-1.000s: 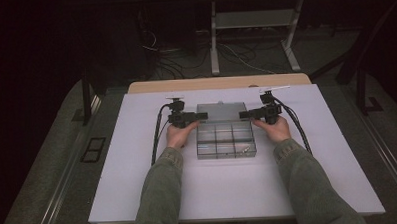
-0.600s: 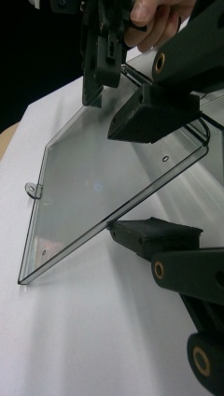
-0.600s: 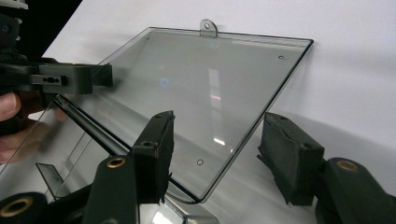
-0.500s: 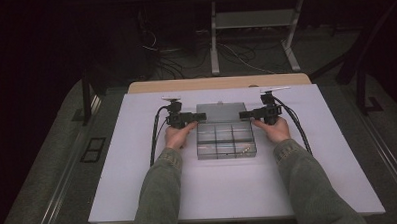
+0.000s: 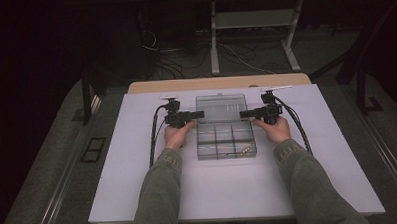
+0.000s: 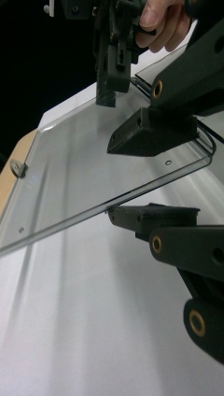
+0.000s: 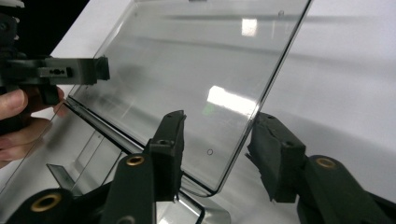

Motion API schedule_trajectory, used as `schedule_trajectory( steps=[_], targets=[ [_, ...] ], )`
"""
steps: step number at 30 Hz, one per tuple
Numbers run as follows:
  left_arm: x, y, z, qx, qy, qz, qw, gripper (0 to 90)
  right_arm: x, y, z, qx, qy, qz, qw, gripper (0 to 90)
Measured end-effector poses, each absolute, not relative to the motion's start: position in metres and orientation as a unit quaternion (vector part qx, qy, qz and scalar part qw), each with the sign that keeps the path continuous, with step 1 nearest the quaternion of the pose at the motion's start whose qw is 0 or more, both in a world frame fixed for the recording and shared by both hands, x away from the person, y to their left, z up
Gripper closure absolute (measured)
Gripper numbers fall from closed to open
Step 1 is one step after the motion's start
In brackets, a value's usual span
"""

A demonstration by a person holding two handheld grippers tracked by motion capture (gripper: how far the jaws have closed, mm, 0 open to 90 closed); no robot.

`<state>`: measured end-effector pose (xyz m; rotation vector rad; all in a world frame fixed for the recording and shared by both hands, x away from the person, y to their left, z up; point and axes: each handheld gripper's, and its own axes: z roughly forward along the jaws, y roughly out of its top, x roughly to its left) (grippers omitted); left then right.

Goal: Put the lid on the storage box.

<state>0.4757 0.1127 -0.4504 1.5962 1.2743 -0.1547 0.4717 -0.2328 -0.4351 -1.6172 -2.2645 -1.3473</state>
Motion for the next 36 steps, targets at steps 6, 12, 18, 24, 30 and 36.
schedule_trajectory(
  steps=[6,12,18,24,30,36],
  targets=[
    [0.472,0.113,-0.443,0.67,0.518,-0.047,0.53,69.3,0.47,-0.232,-0.431,-0.512,-0.738,-0.44,0.015,59.7],
    [0.467,0.116,-0.437,0.674,0.494,-0.027,0.549,75.6,0.468,-0.235,-0.426,-0.501,-0.74,-0.448,0.013,68.4],
    [0.462,0.116,-0.435,0.673,0.484,-0.011,0.559,77.7,0.463,-0.236,-0.422,-0.493,-0.747,-0.446,-0.002,72.2],
    [0.461,0.115,-0.433,0.678,0.48,-0.006,0.556,77.8,0.461,-0.236,-0.421,-0.486,-0.752,-0.446,-0.013,72.9],
    [0.461,0.115,-0.433,0.68,0.479,-0.004,0.555,77.4,0.461,-0.236,-0.421,-0.486,-0.751,-0.446,-0.013,73.1],
    [0.462,0.114,-0.433,0.68,0.478,0.001,0.556,76.1,0.461,-0.236,-0.421,-0.486,-0.751,-0.446,-0.015,73.0]
  ],
)
